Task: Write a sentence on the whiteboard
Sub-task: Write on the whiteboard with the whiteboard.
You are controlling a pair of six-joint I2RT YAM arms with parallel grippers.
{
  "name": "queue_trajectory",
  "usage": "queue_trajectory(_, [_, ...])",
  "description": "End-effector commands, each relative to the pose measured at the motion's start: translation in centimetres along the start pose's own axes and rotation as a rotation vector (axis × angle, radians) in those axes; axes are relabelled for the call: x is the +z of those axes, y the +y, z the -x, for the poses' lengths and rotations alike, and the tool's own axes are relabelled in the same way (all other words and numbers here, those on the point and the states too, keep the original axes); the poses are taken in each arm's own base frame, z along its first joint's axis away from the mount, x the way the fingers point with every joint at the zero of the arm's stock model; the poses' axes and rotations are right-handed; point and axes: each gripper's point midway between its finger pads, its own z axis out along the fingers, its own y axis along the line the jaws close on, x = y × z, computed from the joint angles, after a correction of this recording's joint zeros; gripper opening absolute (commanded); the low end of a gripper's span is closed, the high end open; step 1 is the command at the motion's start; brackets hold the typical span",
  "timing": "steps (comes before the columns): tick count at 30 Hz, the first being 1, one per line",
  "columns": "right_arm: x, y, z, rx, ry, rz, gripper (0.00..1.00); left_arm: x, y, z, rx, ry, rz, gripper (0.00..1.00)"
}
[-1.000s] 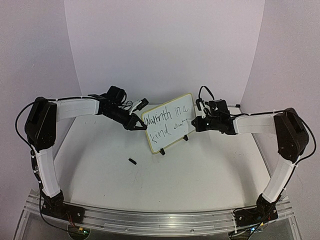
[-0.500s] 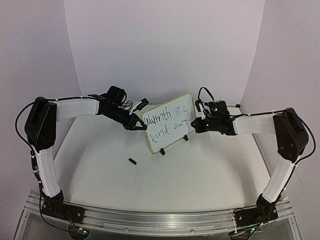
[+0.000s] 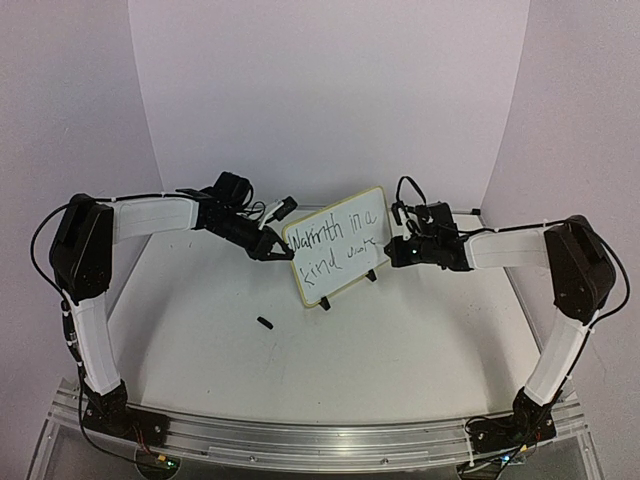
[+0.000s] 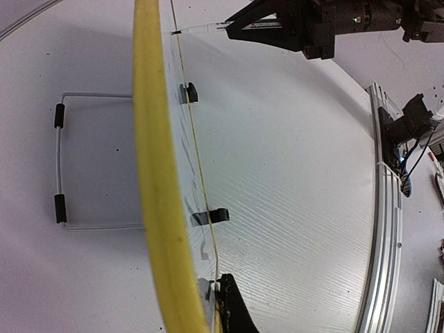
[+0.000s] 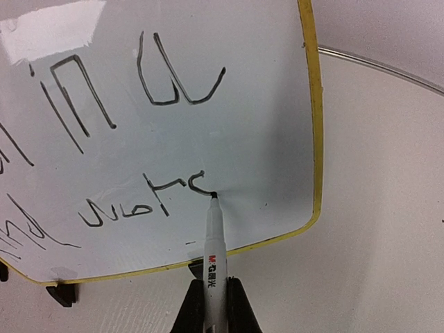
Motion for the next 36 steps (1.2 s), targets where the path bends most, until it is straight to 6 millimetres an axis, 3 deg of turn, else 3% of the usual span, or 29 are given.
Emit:
queue_trajectory(1, [-0.2, 0.0, 3.3, -0.012, -0.076, -0.020, 0.00, 2.6, -1.2, -5.4, -0.097, 0.179, -0.040, 0.00])
queue_trajectory(10, [-1.2, 0.5, 5.9, -0.028, -0.132, -0.011, 0.00, 2.6, -1.1, -5.4, -0.097, 0.178, -0.041, 0.00])
queue_trajectory(19, [-1.8, 0.5, 5.9, -0.028, -0.150, -0.008, 0.00, 2.7, -1.1, -5.5, -0.099, 0.180, -0.043, 0.00])
queue_trajectory(24, [-1.3, 0.2, 5.2, -0.023, -0.135, -0.020, 0.00, 2.8, -1.1, -5.5, -0.100, 0.181, -0.043, 0.00])
queue_trajectory(36, [0.1, -0.4, 1.1, 0.013, -0.052, -0.024, 0.00, 2.8, -1.1, -5.6, -0.100, 0.182, -0.043, 0.00])
